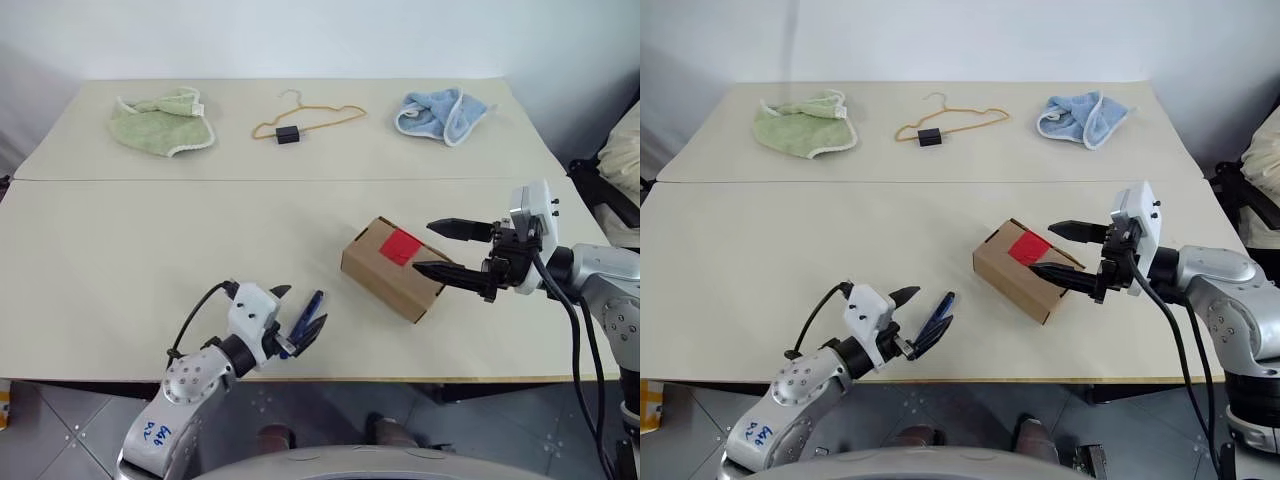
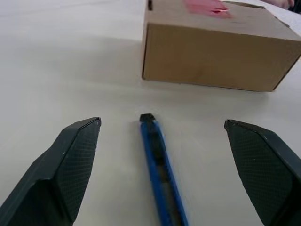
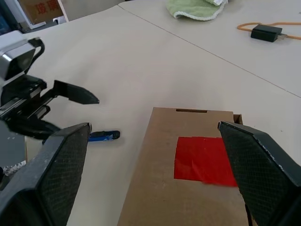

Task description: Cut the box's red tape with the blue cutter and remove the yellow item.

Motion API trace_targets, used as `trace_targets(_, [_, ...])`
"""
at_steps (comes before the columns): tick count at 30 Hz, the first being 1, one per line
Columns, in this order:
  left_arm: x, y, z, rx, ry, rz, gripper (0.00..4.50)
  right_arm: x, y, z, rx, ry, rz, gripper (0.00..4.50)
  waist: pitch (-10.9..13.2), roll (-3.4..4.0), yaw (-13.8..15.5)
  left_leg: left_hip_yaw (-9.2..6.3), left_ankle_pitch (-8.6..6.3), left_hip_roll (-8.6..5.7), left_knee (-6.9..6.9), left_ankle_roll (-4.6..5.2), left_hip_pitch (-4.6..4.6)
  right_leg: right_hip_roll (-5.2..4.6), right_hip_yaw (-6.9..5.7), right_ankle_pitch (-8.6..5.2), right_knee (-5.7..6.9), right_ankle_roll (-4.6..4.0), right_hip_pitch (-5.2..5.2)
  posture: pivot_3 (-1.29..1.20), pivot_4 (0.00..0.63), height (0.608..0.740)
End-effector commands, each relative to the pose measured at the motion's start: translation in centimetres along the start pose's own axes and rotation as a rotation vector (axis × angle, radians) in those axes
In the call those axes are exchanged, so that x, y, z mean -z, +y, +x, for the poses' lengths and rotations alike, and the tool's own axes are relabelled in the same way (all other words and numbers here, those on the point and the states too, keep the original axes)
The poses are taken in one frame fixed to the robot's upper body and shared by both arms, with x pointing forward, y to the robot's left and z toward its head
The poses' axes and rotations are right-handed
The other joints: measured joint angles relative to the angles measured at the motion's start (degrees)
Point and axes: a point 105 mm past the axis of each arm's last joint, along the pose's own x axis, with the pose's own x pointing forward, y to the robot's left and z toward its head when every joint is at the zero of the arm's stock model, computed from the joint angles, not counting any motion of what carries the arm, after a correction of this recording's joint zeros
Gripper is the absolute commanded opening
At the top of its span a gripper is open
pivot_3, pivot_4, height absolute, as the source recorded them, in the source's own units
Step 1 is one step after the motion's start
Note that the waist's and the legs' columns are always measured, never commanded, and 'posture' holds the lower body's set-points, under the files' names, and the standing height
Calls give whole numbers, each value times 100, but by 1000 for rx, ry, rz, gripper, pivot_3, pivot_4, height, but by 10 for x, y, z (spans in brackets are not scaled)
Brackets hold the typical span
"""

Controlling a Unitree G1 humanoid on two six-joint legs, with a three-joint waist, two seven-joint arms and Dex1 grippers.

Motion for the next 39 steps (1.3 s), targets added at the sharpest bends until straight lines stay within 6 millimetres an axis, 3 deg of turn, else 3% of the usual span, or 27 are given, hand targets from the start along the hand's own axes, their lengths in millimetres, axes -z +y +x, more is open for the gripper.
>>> trace_targets(1, [12,10,-3,-120,80,54,4478,-6,-3,-3,26,-9,-37,4500,0,0,0,0,0,0,0,0,0,0,0,0,0,0,0,0,150,740])
trace_targets(5, [24,15,-2,-157,157,63,4478,-4,-2,-4,32,-5,-34,4500,0,0,-1,0,-1,-1,0,2,0,0,-1,0,1,1,0,0,150,740])
trace_targets(8, [30,7,-3,-116,202,47,4478,-3,-2,-3,38,-7,-32,4500,-1,1,2,0,-1,-1,1,3,1,0,-1,0,2,1,1,0,150,740])
trace_targets(20, [31,3,-14,-50,243,73,4478,0,-3,-1,56,-16,-21,4500,-4,6,-3,0,-1,0,2,2,2,0,-1,0,3,1,2,0,150,740])
trace_targets(30, [37,-24,-33,46,307,46,4478,5,3,-3,23,17,29,4500,-5,8,-6,0,-3,0,2,6,2,0,-1,0,2,-1,2,0,150,740])
trace_targets(39, [52,-20,-29,2,410,-45,4478,8,9,-4,7,53,61,4500,-16,26,3,-2,-5,0,21,9,5,0,-1,-1,11,-1,10,0,150,740])
